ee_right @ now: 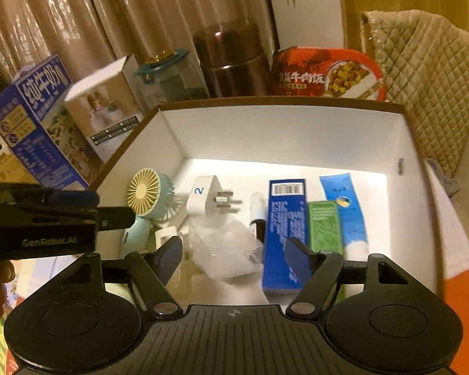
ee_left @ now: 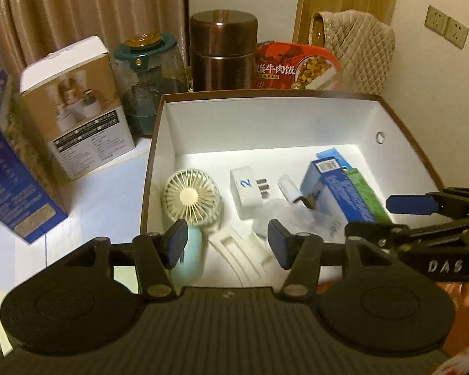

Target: Organize rigid objects

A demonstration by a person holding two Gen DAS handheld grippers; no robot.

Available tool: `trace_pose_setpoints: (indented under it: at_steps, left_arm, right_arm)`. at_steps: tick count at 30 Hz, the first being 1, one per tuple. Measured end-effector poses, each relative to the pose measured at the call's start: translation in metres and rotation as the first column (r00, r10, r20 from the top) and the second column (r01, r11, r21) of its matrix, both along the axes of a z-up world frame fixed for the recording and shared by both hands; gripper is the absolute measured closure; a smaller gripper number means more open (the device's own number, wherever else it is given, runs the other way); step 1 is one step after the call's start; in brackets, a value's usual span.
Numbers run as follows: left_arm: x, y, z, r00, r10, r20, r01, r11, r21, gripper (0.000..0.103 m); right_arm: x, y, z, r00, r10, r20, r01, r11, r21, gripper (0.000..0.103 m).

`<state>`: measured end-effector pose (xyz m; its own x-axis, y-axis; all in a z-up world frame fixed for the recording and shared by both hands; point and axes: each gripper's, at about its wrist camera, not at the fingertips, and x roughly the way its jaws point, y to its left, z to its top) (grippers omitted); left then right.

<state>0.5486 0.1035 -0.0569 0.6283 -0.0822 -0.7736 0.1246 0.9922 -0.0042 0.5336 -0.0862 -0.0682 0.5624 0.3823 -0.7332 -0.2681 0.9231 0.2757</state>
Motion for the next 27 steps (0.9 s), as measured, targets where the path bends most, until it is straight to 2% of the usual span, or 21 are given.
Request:
trace_pose_setpoints:
  at_steps: [3,6,14,27]
  left_arm:
    - [-0.025,-0.004,0.010,1.000,0.022,0.019,-0.022,1.000,-0.001,0.048]
    - [-0.053,-0.011,0.021,0.997,0.049,0.053,-0.049,0.999,-0.002,0.030]
    - [-0.130,-0.034,0.041,0.989,0.119,0.087,-0.117,0.993,-0.035,0.029]
    - [-0.252,-0.074,0.041,0.964,0.262,0.042,-0.261,0.965,-0.026,0.029]
  right_arm:
    - [-0.019,-0.011,0.011,1.000,0.003,0.016,-0.004,1.000,0.008,0.032]
    - [-0.041,-0.021,0.020,0.999,0.014,0.030,-0.014,1.000,0.013,0.031]
    - [-0.104,-0.045,0.036,0.997,0.050,0.054,-0.048,0.998,-0.031,0.031]
    - [-0.196,-0.079,0.046,0.991,0.129,0.026,-0.129,0.991,-0.020,0.031]
